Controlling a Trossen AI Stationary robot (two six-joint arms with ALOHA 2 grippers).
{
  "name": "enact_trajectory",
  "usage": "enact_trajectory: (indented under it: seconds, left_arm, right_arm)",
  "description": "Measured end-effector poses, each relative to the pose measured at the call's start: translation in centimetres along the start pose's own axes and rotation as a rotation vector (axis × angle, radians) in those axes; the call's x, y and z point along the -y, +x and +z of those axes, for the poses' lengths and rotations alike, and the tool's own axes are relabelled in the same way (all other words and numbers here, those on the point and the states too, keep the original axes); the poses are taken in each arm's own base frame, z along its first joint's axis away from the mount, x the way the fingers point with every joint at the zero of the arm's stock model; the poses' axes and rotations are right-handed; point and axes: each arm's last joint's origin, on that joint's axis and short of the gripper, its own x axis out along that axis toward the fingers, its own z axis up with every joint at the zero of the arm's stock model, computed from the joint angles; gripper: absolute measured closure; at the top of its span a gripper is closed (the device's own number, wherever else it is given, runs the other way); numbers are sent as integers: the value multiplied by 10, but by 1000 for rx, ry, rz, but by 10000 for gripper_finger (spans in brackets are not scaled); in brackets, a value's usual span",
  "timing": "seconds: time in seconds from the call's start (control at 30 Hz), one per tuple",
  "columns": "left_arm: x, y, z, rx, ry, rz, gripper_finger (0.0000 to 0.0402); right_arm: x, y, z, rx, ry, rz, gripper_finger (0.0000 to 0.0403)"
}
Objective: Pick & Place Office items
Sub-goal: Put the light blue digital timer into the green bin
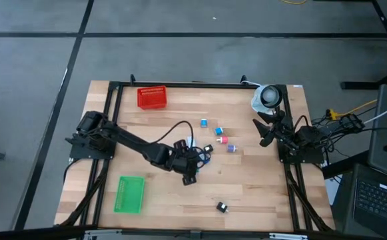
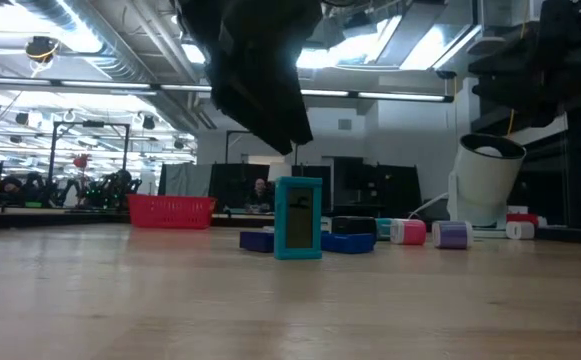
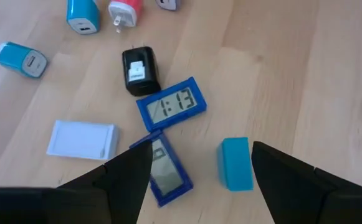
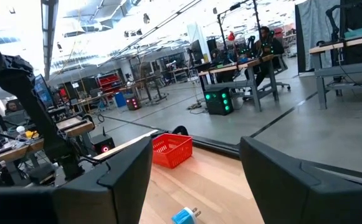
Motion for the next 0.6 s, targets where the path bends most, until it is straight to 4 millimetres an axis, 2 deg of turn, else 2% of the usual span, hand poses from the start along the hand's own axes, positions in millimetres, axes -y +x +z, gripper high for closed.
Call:
enact_trajectory:
  seconds: [0.3, 0.4, 0.5, 0.6]
  left_arm:
    - [10, 30, -12, -27, 17, 36, 132]
    - [9, 38, -22, -81, 47, 48, 132]
    - [10, 32, -14, -40, 27, 32, 132]
    - [9, 31, -17, -57, 30, 35, 132]
  right_arm:
    - [0, 0, 0, 1, 2, 0, 156]
    - [0, 0, 0, 0, 4, 0, 156]
    - [0, 0, 0, -1, 2, 0, 156]
    - [0, 0, 0, -1, 2, 0, 156]
